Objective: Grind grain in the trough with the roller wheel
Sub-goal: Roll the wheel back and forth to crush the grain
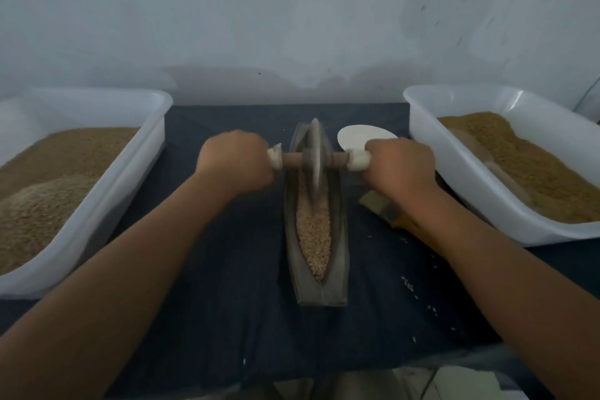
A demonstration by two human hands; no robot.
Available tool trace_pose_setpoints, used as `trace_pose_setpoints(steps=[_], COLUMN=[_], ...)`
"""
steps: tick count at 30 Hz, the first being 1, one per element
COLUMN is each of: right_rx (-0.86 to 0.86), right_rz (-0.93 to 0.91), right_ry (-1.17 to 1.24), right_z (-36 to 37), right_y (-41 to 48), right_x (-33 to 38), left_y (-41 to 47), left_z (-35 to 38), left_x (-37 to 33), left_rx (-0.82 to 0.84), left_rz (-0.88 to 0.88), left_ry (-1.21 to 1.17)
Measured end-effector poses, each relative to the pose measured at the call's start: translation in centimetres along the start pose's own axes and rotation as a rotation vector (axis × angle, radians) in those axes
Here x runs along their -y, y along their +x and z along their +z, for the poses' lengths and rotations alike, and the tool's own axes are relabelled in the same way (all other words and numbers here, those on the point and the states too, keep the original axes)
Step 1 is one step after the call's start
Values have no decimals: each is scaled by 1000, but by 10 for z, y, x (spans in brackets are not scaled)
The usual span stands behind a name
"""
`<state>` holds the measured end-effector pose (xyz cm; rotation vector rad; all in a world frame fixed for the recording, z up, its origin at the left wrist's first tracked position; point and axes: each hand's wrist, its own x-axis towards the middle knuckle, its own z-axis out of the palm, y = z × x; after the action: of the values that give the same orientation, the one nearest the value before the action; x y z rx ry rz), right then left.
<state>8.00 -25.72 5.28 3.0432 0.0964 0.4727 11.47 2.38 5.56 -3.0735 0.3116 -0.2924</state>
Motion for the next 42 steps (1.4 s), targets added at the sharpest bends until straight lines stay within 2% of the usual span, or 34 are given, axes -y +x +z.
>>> trace_pose_setpoints(steps=[2, 5, 8, 11, 14, 17, 19, 22, 27, 31, 34, 36, 39, 42], right_rx=[1, 67, -49, -68, -83, -106, -96, -46, -117, -108, -32, -2, 15, -142], right_rz=[42, 11, -106, -157, -101, -28, -8, -23, -144, -106, -21, 24, -9, -150], right_ry=[-1, -2, -48, -21, -62, -74, -76, -78, -13, -42, -30, -39, -14, -42], right_z=[-4, -12, -18, -20, -6, 2, -1, -5, -13, -7, 1, 2, 0, -6], right_y=[13, -3, -51, -72, -38, 12, 27, 2, -80, -44, 6, 18, -9, -56], right_x=[4, 4, -4, -7, -6, 2, 5, 1, -9, -7, 2, 3, -2, -8], left_y=[16, -5, -60, -79, -40, 8, 16, -11, -75, -41, 4, 16, -2, -50], left_z=[-2, 1, 9, 13, 14, 9, 5, -2, 2, 9, 7, 3, -3, 4], left_x=[-3, 1, 15, 23, 15, 5, 0, 2, 18, 12, 3, -3, 0, 15], left_rx=[-16, 20, -58, -101, -9, -18, -13, 29, -98, 3, -50, -77, -33, -46], left_rz=[-9, 36, 162, 206, 129, -11, -32, 48, 231, 112, 10, 1, 70, 193], left_ry=[-22, -64, -45, -74, -46, -55, -91, -59, 39, 1, 3, 8, 8, 6])
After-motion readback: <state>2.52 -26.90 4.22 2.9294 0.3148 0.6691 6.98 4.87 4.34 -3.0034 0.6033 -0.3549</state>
